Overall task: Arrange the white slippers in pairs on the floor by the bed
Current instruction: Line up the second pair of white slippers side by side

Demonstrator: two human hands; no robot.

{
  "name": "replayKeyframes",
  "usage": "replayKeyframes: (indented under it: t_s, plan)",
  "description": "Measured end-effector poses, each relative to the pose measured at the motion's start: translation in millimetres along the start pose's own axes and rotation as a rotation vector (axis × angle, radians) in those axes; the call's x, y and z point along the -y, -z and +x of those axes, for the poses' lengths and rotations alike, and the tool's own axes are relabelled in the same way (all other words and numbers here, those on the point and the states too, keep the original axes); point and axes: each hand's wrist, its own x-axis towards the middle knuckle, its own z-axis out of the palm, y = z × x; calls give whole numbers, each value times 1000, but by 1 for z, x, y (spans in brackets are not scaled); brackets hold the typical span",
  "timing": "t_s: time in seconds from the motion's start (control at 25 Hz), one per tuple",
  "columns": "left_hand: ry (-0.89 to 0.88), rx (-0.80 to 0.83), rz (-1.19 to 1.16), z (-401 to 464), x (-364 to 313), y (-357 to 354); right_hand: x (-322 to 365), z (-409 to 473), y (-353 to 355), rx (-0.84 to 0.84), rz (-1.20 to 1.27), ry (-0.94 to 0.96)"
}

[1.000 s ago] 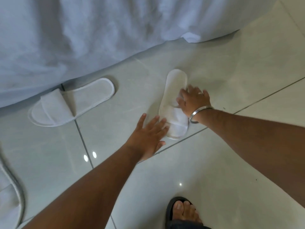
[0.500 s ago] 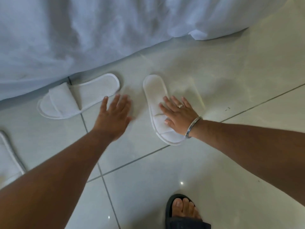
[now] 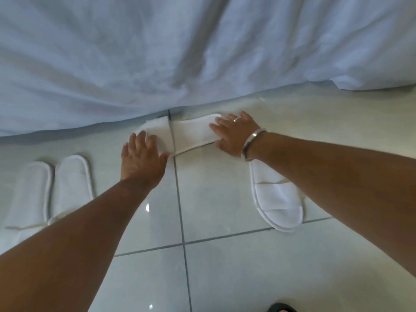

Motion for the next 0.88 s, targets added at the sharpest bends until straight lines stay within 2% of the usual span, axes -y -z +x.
replayKeyframes:
  t_s: [0.12, 0.28, 0.56, 0.68, 0.76, 0.88]
  plan:
    - [-56, 32, -86, -4, 4, 4, 1, 22, -3, 87, -128, -5]
    - [-172, 93, -79, 6, -31, -6, -53, 29, -5, 80, -122, -176]
    - [-390, 99, -135, 57, -146, -3, -172, -22, -49, 41, 65, -474]
    - [-484, 201, -289, 62, -209, -1, -215, -64, -62, 96, 173, -729]
    - [-550, 274, -315, 61, -260, 2, -226, -103, -70, 47, 226, -860]
    - [-611, 66, -228, 43, -262, -2, -187, -100, -68, -185, 254, -665]
